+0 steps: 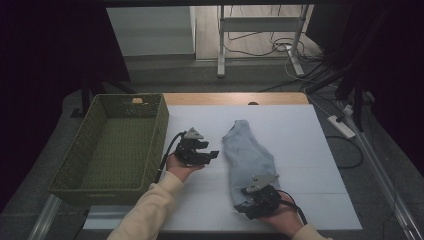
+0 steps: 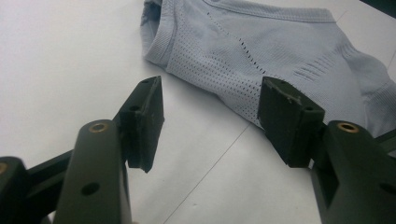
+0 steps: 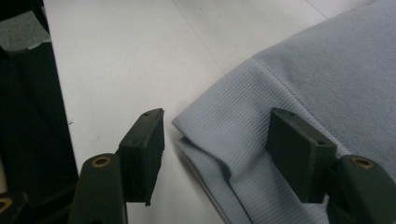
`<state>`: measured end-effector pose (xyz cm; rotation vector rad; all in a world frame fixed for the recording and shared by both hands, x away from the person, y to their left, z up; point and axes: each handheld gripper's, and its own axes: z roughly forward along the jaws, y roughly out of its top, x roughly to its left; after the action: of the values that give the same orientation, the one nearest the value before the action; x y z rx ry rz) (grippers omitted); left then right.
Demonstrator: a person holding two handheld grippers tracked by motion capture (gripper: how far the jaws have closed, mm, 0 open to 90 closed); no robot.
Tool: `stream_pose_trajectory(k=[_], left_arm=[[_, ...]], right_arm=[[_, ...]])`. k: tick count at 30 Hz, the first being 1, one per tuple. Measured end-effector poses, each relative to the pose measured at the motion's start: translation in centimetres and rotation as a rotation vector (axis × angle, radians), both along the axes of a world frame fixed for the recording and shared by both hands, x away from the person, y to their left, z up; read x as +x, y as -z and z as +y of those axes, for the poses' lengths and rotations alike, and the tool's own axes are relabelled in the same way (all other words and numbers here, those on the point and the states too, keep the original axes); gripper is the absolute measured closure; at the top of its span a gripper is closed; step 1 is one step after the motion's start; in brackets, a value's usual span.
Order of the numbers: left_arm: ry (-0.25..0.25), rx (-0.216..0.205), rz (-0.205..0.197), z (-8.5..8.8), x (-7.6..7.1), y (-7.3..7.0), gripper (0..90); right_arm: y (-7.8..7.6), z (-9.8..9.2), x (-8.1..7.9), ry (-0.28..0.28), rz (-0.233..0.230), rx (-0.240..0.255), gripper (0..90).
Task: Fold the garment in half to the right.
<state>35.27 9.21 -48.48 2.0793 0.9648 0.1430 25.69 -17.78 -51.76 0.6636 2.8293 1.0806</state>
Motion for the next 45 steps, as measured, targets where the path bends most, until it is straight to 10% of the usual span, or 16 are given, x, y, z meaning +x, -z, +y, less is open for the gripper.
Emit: stream_pose_trajectory(k=[17,22,45], left_arm=[[-0.012,-0.001,0.004,0.2,0.1,0.2,40.6],[-0.013,-0.005,0.012,0.3,0.1,0.2,40.4],[-0.037,-0.020,0.006,0.9,0.2,0.0,40.7]], right_arm=[[0.3,1.0,-1.1,-0.024,-0.153,-0.106,43.4],[0.1,0.9,-1.0,-0.009,-0.184,-0.129,65.8],[-0.4,2.3,-1.7,-0.073,-0.130,0.007,76.9]])
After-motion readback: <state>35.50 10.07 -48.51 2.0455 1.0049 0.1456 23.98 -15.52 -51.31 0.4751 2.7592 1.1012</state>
